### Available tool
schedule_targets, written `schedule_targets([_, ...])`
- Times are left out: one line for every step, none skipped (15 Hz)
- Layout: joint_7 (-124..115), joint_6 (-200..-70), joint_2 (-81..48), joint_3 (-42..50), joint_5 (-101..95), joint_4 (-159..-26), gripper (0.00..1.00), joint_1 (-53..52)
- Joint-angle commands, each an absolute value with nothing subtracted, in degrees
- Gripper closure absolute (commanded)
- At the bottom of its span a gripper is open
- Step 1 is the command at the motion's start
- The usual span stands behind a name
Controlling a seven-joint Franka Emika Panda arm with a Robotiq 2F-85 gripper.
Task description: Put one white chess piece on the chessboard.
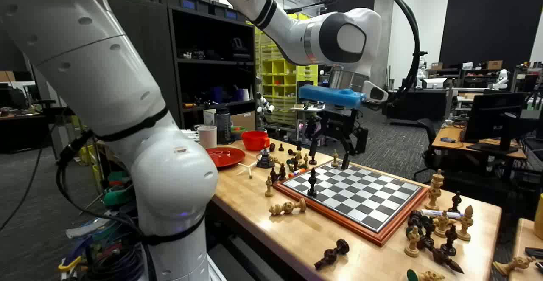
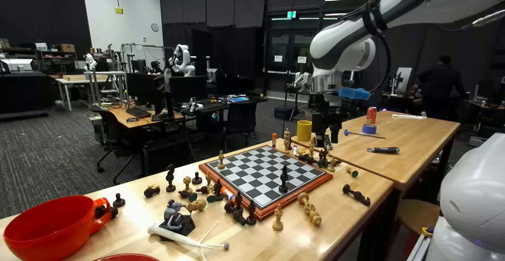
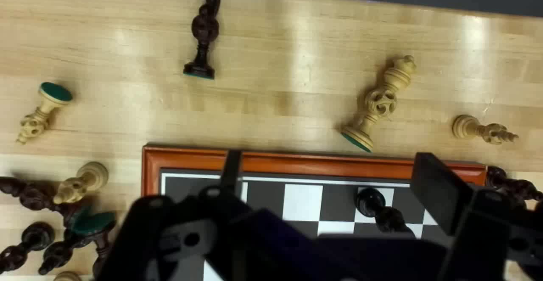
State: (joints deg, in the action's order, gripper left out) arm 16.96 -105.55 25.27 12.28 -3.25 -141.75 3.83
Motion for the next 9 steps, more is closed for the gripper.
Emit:
schedule_targets([17.2,-105.5,25.2,11.6,-3.0,-141.7,0.00,4.5])
schedule_targets([17.2,-105.5,25.1,11.6,-3.0,-141.7,0.00,4.5])
schedule_targets([17.2,-105.5,25.1,11.6,-3.0,-141.7,0.00,4.5])
schedule_targets([17.2,-105.5,25.1,11.6,-3.0,-141.7,0.00,4.5])
schedule_targets([17.2,-105.5,25.1,11.6,-3.0,-141.7,0.00,4.5])
schedule_targets([17.2,-105.5,25.1,11.6,-3.0,-141.7,0.00,4.5])
schedule_targets([17.2,-105.5,25.1,11.6,-3.0,-141.7,0.00,4.5])
schedule_targets([16.9,-105.6,25.6,11.0,-3.3,-142.1,0.00,4.3])
schedule_targets([16.5,-106.0,26.8,10.1,-3.6,-143.1,0.00,3.8])
